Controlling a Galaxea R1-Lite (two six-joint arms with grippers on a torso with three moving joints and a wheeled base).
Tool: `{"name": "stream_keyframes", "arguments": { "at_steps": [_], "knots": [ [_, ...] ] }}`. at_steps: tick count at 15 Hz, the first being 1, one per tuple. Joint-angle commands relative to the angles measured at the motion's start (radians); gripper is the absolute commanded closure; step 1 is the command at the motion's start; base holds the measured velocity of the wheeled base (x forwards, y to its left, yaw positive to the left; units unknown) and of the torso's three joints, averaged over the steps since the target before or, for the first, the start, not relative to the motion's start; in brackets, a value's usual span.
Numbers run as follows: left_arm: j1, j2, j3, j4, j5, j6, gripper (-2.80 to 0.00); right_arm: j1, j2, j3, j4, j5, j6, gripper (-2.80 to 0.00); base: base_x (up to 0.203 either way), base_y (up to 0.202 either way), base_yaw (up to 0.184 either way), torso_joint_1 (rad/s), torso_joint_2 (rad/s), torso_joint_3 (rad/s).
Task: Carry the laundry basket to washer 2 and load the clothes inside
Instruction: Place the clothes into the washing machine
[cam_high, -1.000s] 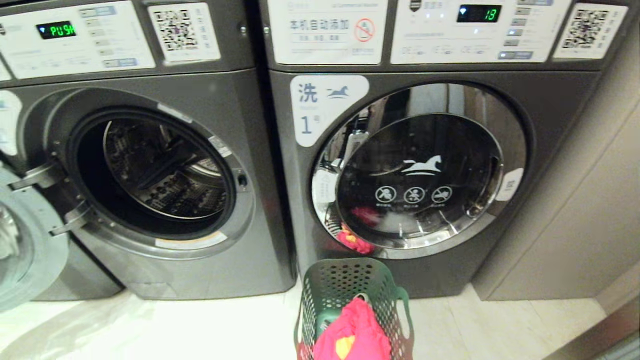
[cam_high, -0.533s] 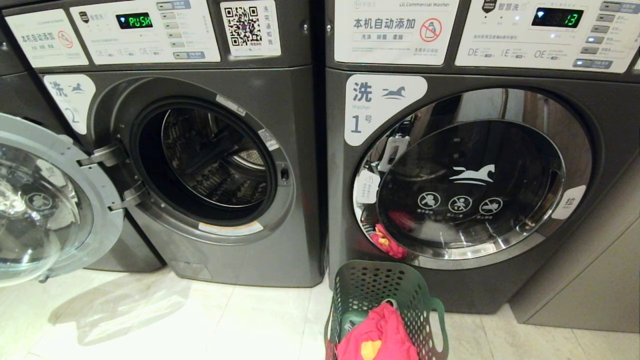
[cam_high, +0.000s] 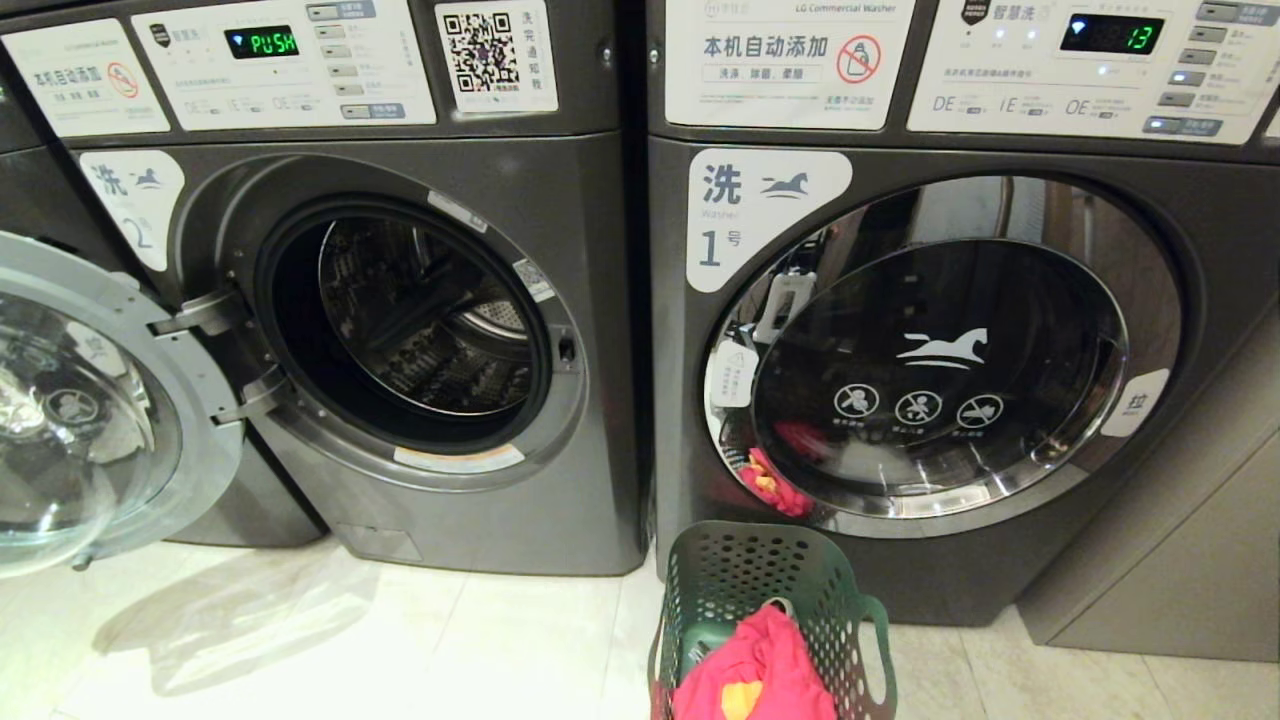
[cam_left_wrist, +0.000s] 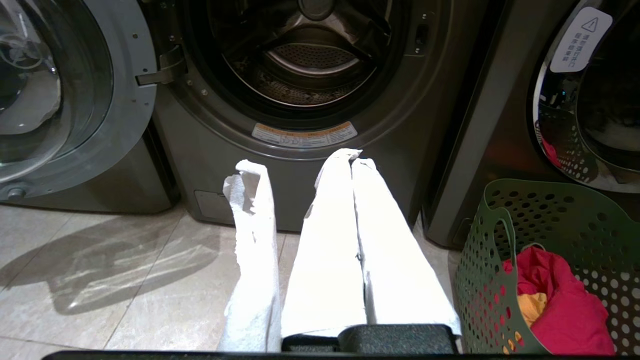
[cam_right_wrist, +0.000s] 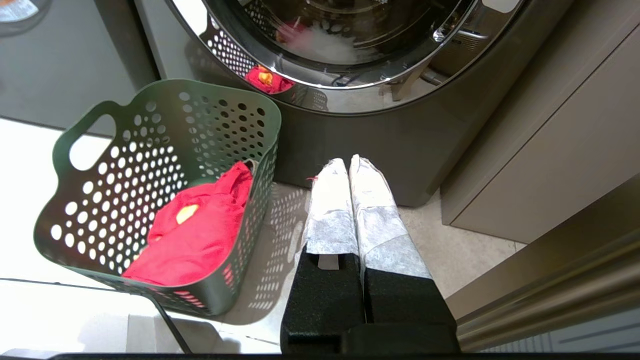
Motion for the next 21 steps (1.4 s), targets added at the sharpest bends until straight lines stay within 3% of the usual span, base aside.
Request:
{"name": "stream_keyframes", "arguments": {
  "at_steps": [1,21],
  "knots": [
    [0.0,0.002,0.04,-0.001,0.0,0.0,0.0,0.0,0.0,-0.001,0.001,0.001,-0.001,0.0,0.004,0.07,-0.015,-0.003,0.0,0.007],
    [0.0,0.002,0.04,-0.001,0.0,-0.011,0.0,0.0,-0.001,-0.001,0.001,0.001,-0.001,0.0,0.0,0.189,-0.002,0.003,0.0,0.002]
  ]
}}
